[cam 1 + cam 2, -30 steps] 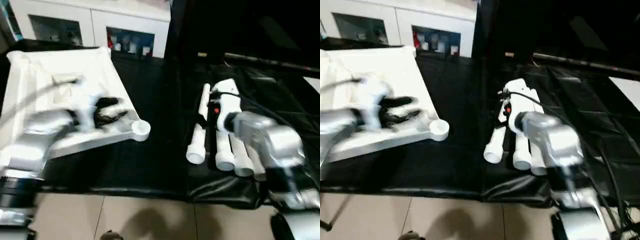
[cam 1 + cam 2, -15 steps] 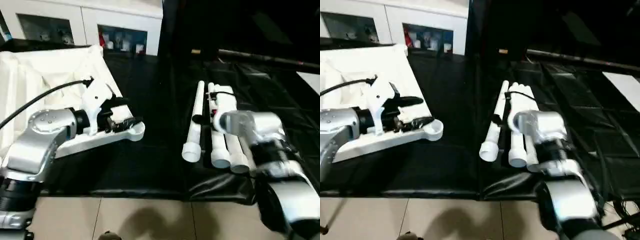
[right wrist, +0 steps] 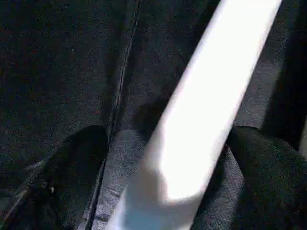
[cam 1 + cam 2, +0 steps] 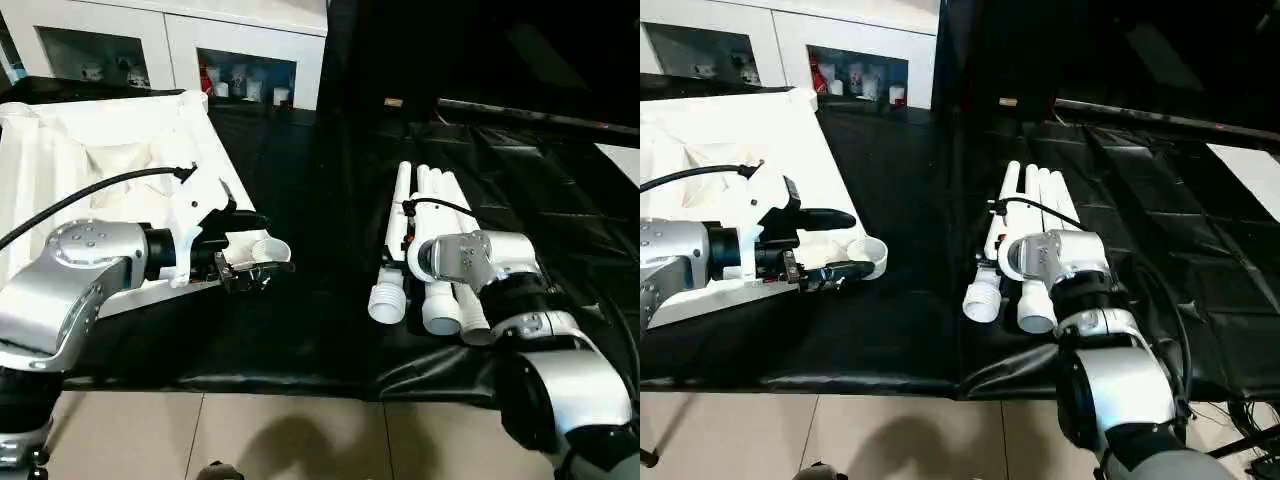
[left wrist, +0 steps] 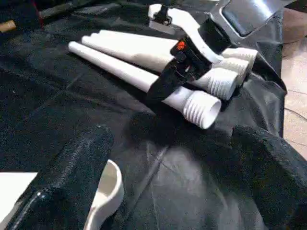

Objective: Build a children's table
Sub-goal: Pick table leg

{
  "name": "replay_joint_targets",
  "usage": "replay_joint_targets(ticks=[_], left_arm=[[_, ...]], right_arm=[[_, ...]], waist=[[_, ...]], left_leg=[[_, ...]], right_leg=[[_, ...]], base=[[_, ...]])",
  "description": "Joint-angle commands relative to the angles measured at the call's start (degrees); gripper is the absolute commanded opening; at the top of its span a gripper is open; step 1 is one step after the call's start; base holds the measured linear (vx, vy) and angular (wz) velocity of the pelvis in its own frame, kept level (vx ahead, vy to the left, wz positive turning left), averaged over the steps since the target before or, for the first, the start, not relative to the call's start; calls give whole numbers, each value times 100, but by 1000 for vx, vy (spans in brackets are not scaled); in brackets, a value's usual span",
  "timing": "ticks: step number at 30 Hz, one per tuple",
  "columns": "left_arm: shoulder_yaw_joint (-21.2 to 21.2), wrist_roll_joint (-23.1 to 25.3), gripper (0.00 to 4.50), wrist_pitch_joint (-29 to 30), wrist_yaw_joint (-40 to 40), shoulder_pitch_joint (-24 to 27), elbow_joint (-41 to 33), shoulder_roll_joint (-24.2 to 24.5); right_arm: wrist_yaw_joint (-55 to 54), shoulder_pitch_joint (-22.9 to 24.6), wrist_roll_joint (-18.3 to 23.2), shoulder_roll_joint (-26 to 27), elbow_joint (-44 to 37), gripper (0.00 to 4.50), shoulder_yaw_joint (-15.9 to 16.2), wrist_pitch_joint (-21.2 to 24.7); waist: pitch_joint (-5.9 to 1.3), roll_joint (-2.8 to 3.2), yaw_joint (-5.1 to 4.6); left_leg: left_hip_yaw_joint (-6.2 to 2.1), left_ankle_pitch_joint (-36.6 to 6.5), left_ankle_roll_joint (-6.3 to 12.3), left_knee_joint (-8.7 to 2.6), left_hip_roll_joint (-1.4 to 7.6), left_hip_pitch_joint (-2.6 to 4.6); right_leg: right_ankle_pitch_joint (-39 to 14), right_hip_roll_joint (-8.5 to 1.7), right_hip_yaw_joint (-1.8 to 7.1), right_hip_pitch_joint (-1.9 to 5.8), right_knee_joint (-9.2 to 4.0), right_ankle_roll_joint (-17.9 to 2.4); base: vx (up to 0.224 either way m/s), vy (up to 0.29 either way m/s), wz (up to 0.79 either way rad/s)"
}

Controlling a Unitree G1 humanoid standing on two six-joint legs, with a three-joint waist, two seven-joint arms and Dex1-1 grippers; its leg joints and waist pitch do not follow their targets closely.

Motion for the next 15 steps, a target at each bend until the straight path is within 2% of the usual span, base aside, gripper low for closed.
replay_joint_targets(ticks=[1, 2, 4, 6, 8, 10, 13, 15], left_arm=[[-54, -112, 448, 178, -40, 4, -234, 70], [-55, -119, 448, 195, -40, 12, -248, 78], [-73, -141, 450, 278, -43, 67, -338, 134], [-88, -143, 450, 312, -38, 74, -371, 174], [-76, -172, 450, 368, -54, 76, -408, 199], [-76, -176, 450, 408, -55, 83, -432, 222], [-74, -207, 450, 481, -47, 110, -487, 250], [-75, -223, 450, 503, -43, 119, -504, 265]], right_arm=[[41, -103, -104, 1, 232, 450, 53, -45], [45, -107, -106, 9, 265, 450, 55, -53], [-4, -118, -129, 79, 526, 420, 48, -185], [-44, -120, -77, 109, 643, 410, -48, -240], [-74, -123, -66, 120, 718, 395, -100, -297], [-76, -128, -51, 132, 778, 372, -141, -323], [-87, -140, 33, 152, 872, 363, -247, -364], [-97, -150, 40, 153, 918, 330, -278, -406]], waist=[[-363, 166, 2], [-361, 164, 4], [-364, 159, 2], [-358, 164, -1], [-348, 141, 3], [-345, 150, 6], [-343, 149, 5], [-345, 152, 6]], left_leg=[[-2, -1401, -721, -378, 98, 128], [-2, -1393, -721, -380, 97, 127], [-5, -1370, -720, -381, 102, 112], [-4, -1415, -733, -383, 98, 118], [-3, -1534, -734, -386, 99, 125], [-4, -1561, -731, -387, 97, 123], [-10, -1610, -731, -389, 97, 126], [-9, -1628, -730, -388, 100, 128]], right_leg=[[-974, -385, 273, 211, -411, -726], [-950, -382, 270, 211, -412, -742], [-866, -388, 269, 221, -396, -777], [-917, -381, 268, 214, -402, -774], [-1099, -385, 270, 204, -423, -730], [-1176, -388, 273, 199, -429, -708], [-1268, -387, 271, 193, -434, -684], [-1292, -392, 272, 188, -438, -679]], base=[[0, 0, 0], [0, 0, 0], [0, 0, 0], [0, 0, 0], [0, 0, 0], [0, 0, 0], [0, 0, 0], [0, 0, 0]])
